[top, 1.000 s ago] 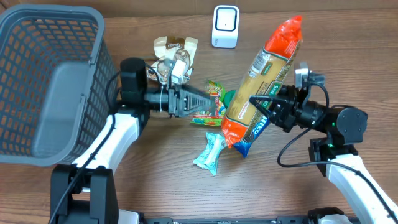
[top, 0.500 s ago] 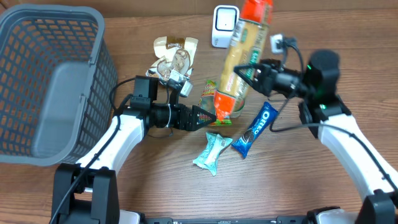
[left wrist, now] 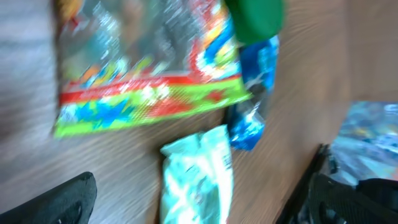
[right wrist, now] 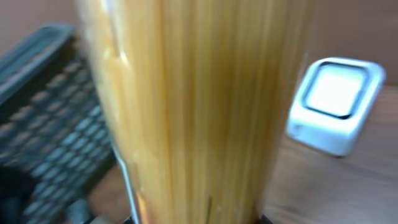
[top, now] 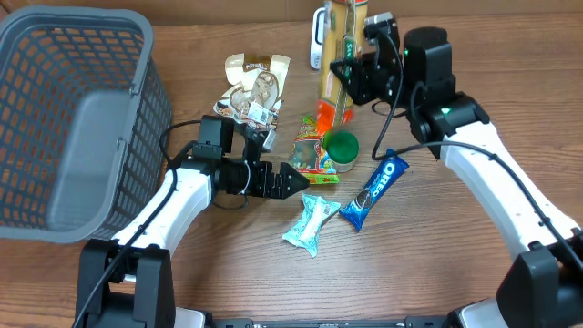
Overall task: Scan the item barcode
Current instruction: 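Open the left gripper and carry the pack toward the scanner with the right, then hold the spaghetti pack in front of the scanner with the right gripper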
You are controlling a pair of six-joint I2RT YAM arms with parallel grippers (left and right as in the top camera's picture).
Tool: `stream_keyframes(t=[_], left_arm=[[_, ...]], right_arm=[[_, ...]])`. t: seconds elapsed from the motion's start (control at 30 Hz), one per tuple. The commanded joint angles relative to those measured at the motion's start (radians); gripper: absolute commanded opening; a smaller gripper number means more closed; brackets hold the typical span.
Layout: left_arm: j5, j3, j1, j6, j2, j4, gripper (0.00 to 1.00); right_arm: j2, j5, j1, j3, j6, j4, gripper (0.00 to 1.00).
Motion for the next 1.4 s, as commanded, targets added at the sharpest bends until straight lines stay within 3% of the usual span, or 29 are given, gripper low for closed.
stream_keyframes(t=[0.0, 0.47, 1.37], left_arm=[[-0.067, 0.0, -0.006, 0.026, -0.019, -0.017, 1.0], [-0.064, 0.0, -0.026, 0.01, -0.019, -0.019, 1.0], [-0.064, 0.0, -0.092, -0.013, -0.019, -0.014, 1.0]], right_arm=[[0.031, 0.115, -0.003, 0.105, -0.058, 0.004, 0.11], [0.275, 0.348, 0.018, 0.419, -0.167, -0.201, 0.12], [0.465, 0.633, 0.043, 0.503, -0.306, -0.162, 0.15]])
